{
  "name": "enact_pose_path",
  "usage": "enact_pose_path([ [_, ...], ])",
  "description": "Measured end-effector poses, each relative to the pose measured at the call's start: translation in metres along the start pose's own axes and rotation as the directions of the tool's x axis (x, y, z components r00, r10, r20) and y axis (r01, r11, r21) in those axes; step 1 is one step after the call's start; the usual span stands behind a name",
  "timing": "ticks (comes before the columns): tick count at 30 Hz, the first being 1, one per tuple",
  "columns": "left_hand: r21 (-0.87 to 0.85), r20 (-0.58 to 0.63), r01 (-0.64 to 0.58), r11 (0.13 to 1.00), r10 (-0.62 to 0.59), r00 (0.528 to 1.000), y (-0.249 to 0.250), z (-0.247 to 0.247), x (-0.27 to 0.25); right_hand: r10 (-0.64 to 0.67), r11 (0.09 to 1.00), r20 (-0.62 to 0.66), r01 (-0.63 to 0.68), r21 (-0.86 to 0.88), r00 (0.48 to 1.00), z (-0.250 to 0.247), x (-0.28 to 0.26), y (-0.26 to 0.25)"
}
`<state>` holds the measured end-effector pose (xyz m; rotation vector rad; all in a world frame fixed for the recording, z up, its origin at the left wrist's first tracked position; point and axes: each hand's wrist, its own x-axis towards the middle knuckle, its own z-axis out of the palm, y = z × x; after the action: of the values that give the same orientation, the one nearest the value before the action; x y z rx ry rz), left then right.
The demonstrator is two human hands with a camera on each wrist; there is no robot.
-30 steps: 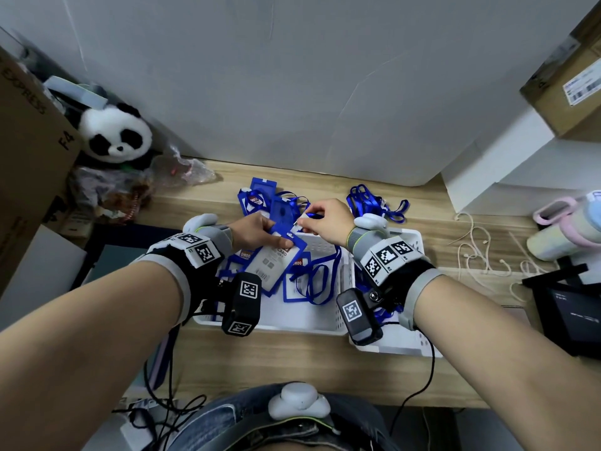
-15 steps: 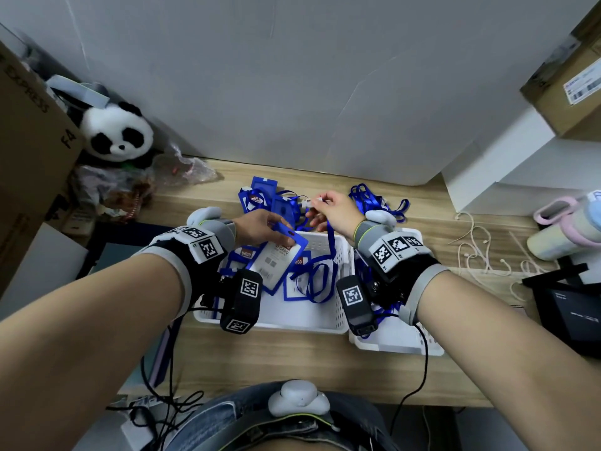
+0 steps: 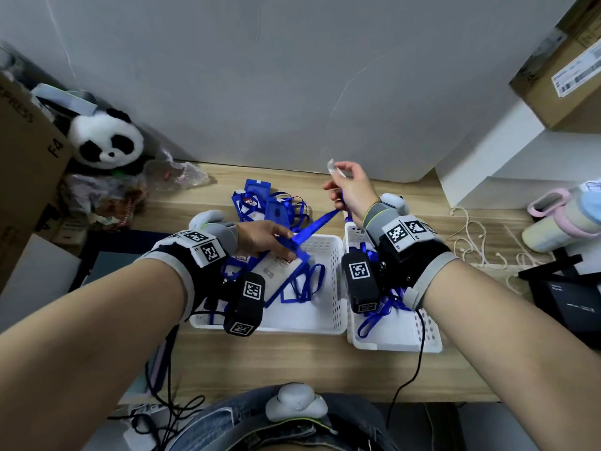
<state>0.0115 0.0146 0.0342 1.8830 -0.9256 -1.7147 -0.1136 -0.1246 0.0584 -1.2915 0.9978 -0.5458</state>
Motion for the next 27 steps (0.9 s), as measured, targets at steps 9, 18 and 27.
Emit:
enact_pose_path([
  [9,-0.223,-0.108,-0.048,0.974,0.024,0.994,0.008,-0.019,-0.003,0.321,0.86,0.291,-0.148,-0.488,0.901,-0.011,-0.008,0.033],
  [18,-0.248,-0.077,-0.215,0.944,0.202,0.976,0.042,-0.013,0.007,0.313,0.812,0.448,0.008,-0.583,0.838,0.006,-0.01,0.039],
  [27,-0.332,-0.477,-0.179,0.926,-0.001,0.879,0.047,-0.014,0.042,0.136,0.986,-0.058,-0.141,-0.091,0.989,-0.03,0.037,0.018],
])
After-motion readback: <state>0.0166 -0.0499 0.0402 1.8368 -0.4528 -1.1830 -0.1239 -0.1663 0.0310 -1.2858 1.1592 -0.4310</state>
